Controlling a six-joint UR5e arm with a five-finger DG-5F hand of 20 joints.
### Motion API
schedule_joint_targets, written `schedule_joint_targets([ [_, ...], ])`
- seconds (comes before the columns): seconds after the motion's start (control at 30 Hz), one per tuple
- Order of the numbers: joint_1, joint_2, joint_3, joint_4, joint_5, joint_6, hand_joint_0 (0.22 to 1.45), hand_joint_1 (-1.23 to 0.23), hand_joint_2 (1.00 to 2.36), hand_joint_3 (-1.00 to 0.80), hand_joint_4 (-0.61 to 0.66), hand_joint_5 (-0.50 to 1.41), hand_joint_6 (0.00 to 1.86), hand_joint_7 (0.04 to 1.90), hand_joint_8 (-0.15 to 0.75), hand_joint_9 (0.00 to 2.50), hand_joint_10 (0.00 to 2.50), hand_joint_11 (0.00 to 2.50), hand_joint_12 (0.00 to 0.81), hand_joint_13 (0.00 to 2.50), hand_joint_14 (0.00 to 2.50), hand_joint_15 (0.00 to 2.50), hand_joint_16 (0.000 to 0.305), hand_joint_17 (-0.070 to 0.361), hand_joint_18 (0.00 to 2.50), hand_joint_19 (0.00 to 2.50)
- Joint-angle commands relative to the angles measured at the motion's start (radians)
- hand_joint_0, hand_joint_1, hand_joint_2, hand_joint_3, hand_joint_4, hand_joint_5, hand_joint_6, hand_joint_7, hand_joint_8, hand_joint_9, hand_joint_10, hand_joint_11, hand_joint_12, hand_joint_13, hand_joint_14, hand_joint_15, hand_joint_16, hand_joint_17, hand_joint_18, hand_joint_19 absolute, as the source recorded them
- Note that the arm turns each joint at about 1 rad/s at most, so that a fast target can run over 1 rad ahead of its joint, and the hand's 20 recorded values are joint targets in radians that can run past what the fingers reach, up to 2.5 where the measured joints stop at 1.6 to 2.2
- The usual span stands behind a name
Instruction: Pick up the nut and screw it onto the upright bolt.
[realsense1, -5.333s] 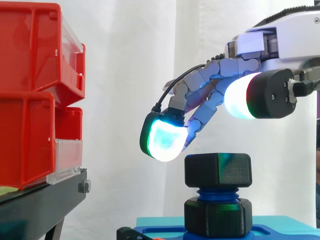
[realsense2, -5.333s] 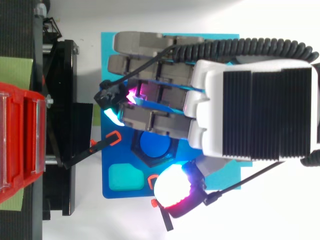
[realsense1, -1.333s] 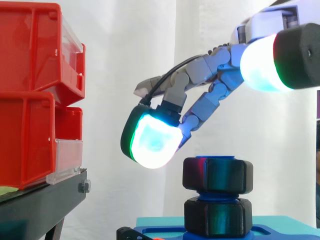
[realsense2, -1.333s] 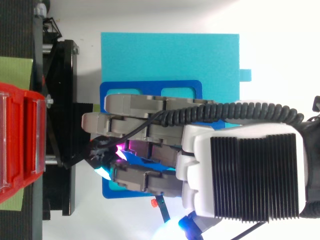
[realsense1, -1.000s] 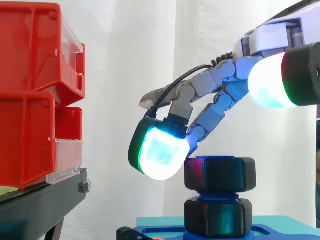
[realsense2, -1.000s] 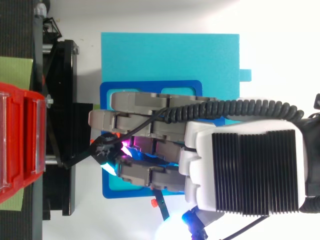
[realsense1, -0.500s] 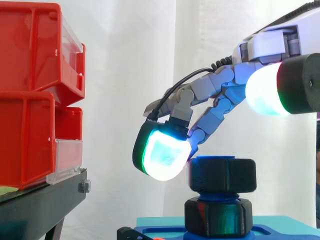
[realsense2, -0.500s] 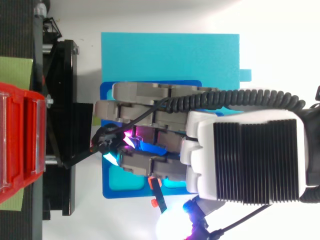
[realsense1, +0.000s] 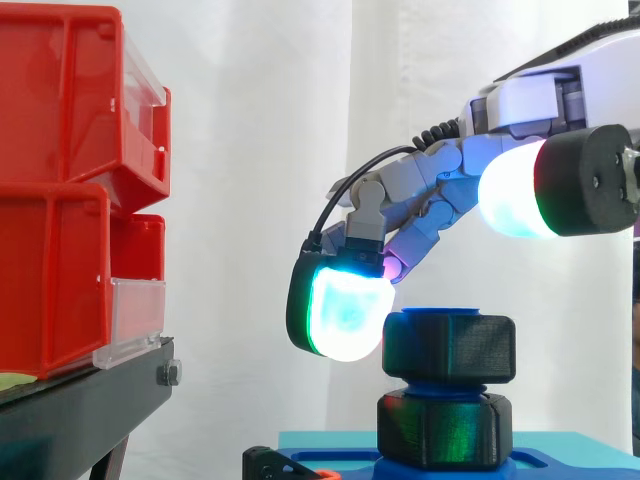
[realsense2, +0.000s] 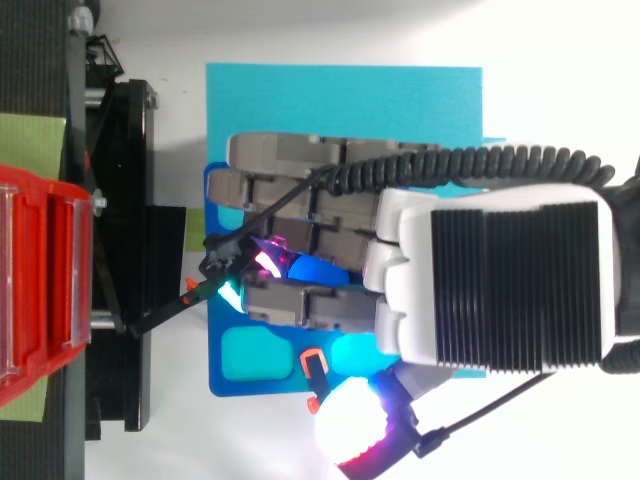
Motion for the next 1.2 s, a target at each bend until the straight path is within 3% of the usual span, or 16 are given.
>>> schedule_joint_targets([
  [0.0, -0.01, 0.0, 0.001, 0.001, -0.012, -0.005, 0.51, -0.03, 1.0, -0.5, 0.2, 0.0, 0.5, 1.36, 0.254, 0.59, 0.0, 0.0, 0.306, 0.34, 0.0, 0.0, 0.031, 0.071, 0.0, 0.0],
  [0.2, -0.022, 0.001, 0.001, 0.004, -0.046, -0.005, 0.52, -0.04, 1.0, -0.5, 0.2, 0.0, 0.5, 1.37, 0.255, 0.63, 0.0, 0.0, 0.302, 0.37, 0.0, 0.0, 0.031, 0.069, 0.0, 0.0],
  [0.47, -0.036, 0.0, 0.001, 0.001, -0.051, -0.005, 0.52, -0.06, 1.0, -0.5, 0.17, 0.03, 0.5, 1.45, 0.263, 0.76, 0.0, 0.0, 0.288, 0.45, 0.0, 0.0, 0.027, 0.06, 0.02, 0.0],
  [0.93, -0.067, 0.001, 0.001, -0.03, -0.077, -0.005, 0.53, -0.1, 1.0, -0.5, 0.13, 0.07, 0.54, 1.44, 0.243, 1.19, 0.0, 0.0, 0.208, 0.71, 0.0, 0.0, 0.016, 0.035, 0.31, 0.0],
  [1.17, -0.082, 0.001, 0.001, -0.055, -0.085, -0.006, 0.53, -0.1, 1.0, -0.5, 0.14, 0.07, 0.5, 1.48, 0.233, 1.21, 0.0, 0.0, 0.222, 0.69, 0.0, 0.0, 0.017, 0.039, 0.31, 0.0],
])
